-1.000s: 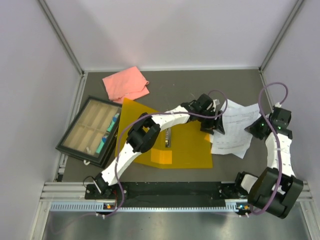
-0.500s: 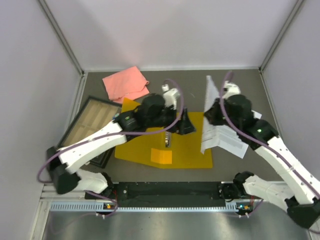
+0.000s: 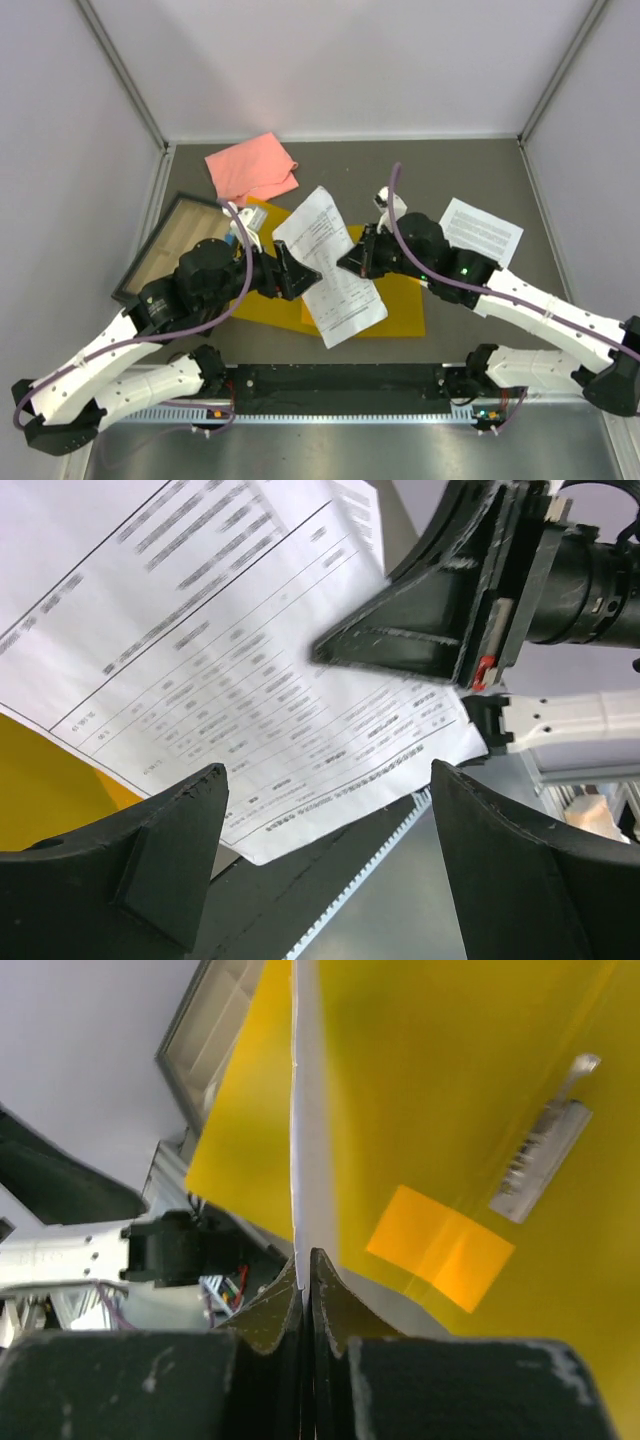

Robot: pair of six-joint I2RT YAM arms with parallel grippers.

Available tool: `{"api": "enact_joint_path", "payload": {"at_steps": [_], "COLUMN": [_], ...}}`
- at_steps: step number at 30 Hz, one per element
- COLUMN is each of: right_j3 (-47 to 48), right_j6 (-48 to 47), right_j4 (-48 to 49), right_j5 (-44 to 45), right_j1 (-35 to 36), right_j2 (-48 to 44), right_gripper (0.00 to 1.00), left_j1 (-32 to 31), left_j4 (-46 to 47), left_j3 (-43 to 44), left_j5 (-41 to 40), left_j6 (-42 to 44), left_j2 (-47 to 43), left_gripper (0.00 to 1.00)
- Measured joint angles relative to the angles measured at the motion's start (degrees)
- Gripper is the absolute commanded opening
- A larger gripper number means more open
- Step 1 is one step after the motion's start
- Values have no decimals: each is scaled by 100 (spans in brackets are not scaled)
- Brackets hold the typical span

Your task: Put the files into the folder

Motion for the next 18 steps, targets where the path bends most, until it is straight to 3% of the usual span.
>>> {"api": "enact_joint_path", "payload": {"at_steps": [8, 18], "right_j3": [-2028, -3499], "right_j6": [227, 188], "right_j4": [573, 992], "right_j5": [-411, -42], "right_j1": [-1821, -2033], "right_j2": [-774, -807], "right_gripper": [0, 0], "left_j1": [0, 0], "left_j4": [39, 439], "left_j3": [-170, -699], "left_j5": [-328, -310], "left_j6": [-7, -55], "left_j2": [866, 1615], "left_gripper": [85, 84]}}
